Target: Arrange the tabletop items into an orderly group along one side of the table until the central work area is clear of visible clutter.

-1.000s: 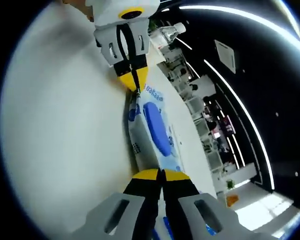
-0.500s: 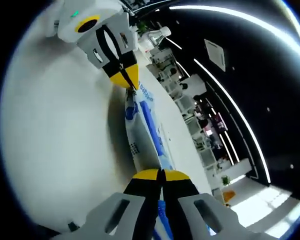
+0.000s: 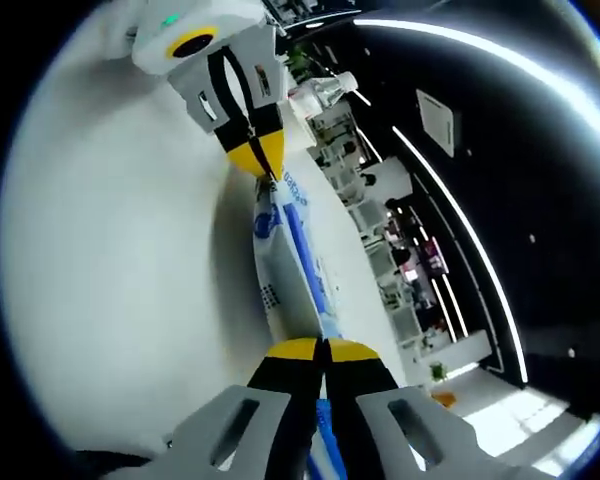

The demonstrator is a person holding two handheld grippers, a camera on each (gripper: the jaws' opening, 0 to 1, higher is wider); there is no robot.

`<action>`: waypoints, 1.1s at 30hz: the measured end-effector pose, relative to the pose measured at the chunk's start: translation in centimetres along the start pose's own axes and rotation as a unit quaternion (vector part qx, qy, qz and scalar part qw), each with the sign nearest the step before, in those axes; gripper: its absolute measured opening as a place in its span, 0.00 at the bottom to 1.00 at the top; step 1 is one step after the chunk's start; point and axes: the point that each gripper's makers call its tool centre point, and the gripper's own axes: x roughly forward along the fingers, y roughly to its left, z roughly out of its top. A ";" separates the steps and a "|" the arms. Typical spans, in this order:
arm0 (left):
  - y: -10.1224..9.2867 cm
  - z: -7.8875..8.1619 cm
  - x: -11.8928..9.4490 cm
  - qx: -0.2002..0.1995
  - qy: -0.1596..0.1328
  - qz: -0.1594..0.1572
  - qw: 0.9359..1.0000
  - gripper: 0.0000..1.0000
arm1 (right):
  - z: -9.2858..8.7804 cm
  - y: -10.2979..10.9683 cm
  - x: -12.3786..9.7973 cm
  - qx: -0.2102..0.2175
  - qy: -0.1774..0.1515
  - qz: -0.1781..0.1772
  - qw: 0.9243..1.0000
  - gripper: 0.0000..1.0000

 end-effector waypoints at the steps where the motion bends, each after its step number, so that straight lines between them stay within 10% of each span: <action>1: -0.2 0.0 -0.1 0.001 -0.001 0.000 1.000 0.00 | 0.1 0.1 0.0 0.001 0.000 0.002 1.000 0.00; 33: -2.1 -1.2 -1.5 -0.016 0.001 -0.043 0.999 0.03 | 0.4 3.1 -0.1 0.027 0.011 0.056 0.998 0.04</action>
